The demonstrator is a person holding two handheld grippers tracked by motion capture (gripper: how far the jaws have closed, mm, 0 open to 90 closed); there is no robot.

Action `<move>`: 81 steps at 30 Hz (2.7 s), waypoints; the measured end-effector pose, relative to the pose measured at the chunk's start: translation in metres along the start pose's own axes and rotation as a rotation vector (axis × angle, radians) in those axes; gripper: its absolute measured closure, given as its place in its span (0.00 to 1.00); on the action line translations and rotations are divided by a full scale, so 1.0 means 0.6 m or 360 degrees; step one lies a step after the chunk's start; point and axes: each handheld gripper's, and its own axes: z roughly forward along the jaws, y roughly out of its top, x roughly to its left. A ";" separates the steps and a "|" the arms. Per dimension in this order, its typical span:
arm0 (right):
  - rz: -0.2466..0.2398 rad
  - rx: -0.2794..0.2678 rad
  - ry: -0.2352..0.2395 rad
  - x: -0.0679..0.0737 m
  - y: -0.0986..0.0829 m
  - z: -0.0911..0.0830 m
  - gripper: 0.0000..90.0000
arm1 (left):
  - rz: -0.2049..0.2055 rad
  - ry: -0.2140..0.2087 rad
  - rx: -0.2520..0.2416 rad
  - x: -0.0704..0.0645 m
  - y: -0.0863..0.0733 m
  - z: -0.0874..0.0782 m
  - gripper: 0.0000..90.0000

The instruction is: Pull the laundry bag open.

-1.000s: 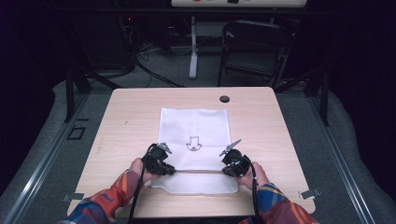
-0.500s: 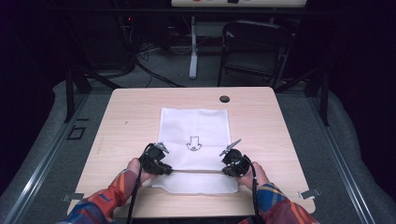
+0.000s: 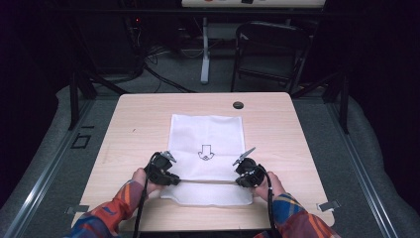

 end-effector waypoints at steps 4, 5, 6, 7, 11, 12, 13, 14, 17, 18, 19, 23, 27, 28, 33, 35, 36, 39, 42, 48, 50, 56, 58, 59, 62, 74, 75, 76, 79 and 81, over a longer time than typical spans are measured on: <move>-0.0006 0.0012 -0.0012 0.001 0.001 0.000 1.00 | -0.0010 -0.0007 -0.0007 0.000 -0.005 -0.004 0.90; -0.0015 0.0020 -0.0014 0.002 0.002 -0.001 1.00 | -0.0008 0.0000 -0.0011 0.000 -0.005 -0.004 0.90; -0.0016 0.0017 -0.0015 0.002 0.002 0.000 1.00 | -0.0006 0.0024 -0.0010 -0.001 -0.006 -0.004 0.90; -0.0020 0.0029 -0.0014 0.002 0.002 -0.001 1.00 | -0.0004 -0.0002 -0.0012 0.001 -0.007 -0.005 0.90; -0.0017 0.0027 -0.0019 0.001 0.003 -0.001 1.00 | -0.0010 0.0008 -0.0015 0.001 -0.009 -0.008 0.91; -0.0021 0.0028 -0.0025 0.000 0.003 -0.001 1.00 | -0.0010 0.0008 -0.0018 0.001 -0.010 -0.009 0.91; -0.0025 0.0033 -0.0032 -0.001 0.003 -0.001 1.00 | -0.0018 0.0006 -0.0024 0.002 -0.011 -0.008 0.91; -0.0019 0.0025 -0.0032 -0.001 0.002 -0.001 1.00 | -0.0021 0.0008 -0.0019 0.003 -0.013 -0.009 0.90; -0.0019 0.0025 -0.0034 -0.003 0.002 -0.001 1.00 | -0.0027 0.0015 -0.0013 0.006 -0.017 -0.013 0.91; -0.0006 0.0011 -0.0031 -0.002 0.001 0.000 1.00 | -0.0030 0.0011 -0.0012 0.007 -0.019 -0.014 0.90; -0.0007 0.0010 -0.0030 -0.003 0.001 0.000 1.00 | -0.0033 0.0037 -0.0015 0.007 -0.020 -0.015 0.91; -0.0025 0.0033 -0.0037 -0.004 0.002 -0.002 1.00 | -0.0046 0.0013 -0.0023 0.011 -0.025 -0.021 0.90; -0.0025 0.0029 -0.0034 -0.005 0.002 -0.002 1.00 | -0.0045 0.0031 -0.0026 0.011 -0.027 -0.024 0.90; -0.0026 0.0030 -0.0035 -0.005 0.002 -0.002 1.00 | -0.0054 0.0033 -0.0026 0.012 -0.029 -0.025 0.90; -0.0028 0.0031 -0.0039 -0.006 0.002 -0.002 1.00 | -0.0068 0.0056 -0.0032 0.015 -0.035 -0.031 0.91; -0.0016 0.0017 -0.0036 -0.006 0.001 -0.001 1.00 | -0.0079 0.0056 -0.0032 0.018 -0.037 -0.034 0.91; -0.0023 0.0025 -0.0033 -0.007 0.001 -0.002 1.00 | -0.0092 0.0054 -0.0034 0.019 -0.040 -0.036 0.91; -0.0016 0.0022 -0.0033 -0.008 0.001 -0.002 1.00 | -0.0100 0.0061 -0.0033 0.021 -0.043 -0.039 0.90; -0.0020 0.0027 -0.0039 -0.008 0.001 -0.002 1.00 | -0.0108 0.0067 -0.0031 0.022 -0.046 -0.043 0.91; 0.0004 0.0010 -0.0045 -0.010 -0.002 -0.002 1.00 | -0.0142 0.0119 -0.0029 0.031 -0.060 -0.052 0.91; 0.0007 0.0009 -0.0043 -0.010 -0.002 -0.002 1.00 | -0.0126 0.0129 -0.0020 0.030 -0.060 -0.053 0.91; -0.0002 0.0020 -0.0037 -0.011 -0.002 -0.003 1.00 | -0.0131 0.0130 0.0001 0.030 -0.059 -0.050 0.90; -0.0039 0.0005 -0.0029 -0.012 -0.004 -0.003 1.00 | -0.0130 0.0137 -0.0005 0.031 -0.059 -0.050 0.90; -0.0039 -0.0020 -0.0020 -0.013 -0.007 -0.003 1.00 | -0.0128 0.0137 -0.0007 0.031 -0.059 -0.050 0.90; -0.0030 -0.0050 0.0000 -0.014 -0.009 -0.002 1.00 | -0.0130 0.0166 -0.0003 0.031 -0.058 -0.051 0.83; 0.0005 -0.0179 -0.0045 -0.018 -0.010 -0.046 0.26 | -0.0264 0.0281 -0.0091 0.043 -0.065 -0.077 0.22; 0.0025 -0.0199 -0.0048 -0.020 -0.012 -0.050 0.23 | -0.0283 0.0287 -0.0110 0.044 -0.067 -0.080 0.21; 0.0041 -0.0210 -0.0060 -0.025 -0.015 -0.056 0.20 | -0.0299 0.0298 -0.0127 0.046 -0.070 -0.085 0.19; 0.0094 -0.0236 -0.0105 -0.038 -0.027 -0.072 0.16 | -0.0347 0.0318 -0.0163 0.051 -0.081 -0.096 0.17; 0.0134 -0.0261 -0.0144 -0.047 -0.035 -0.079 0.15 | -0.0382 0.0330 -0.0187 0.054 -0.089 -0.102 0.17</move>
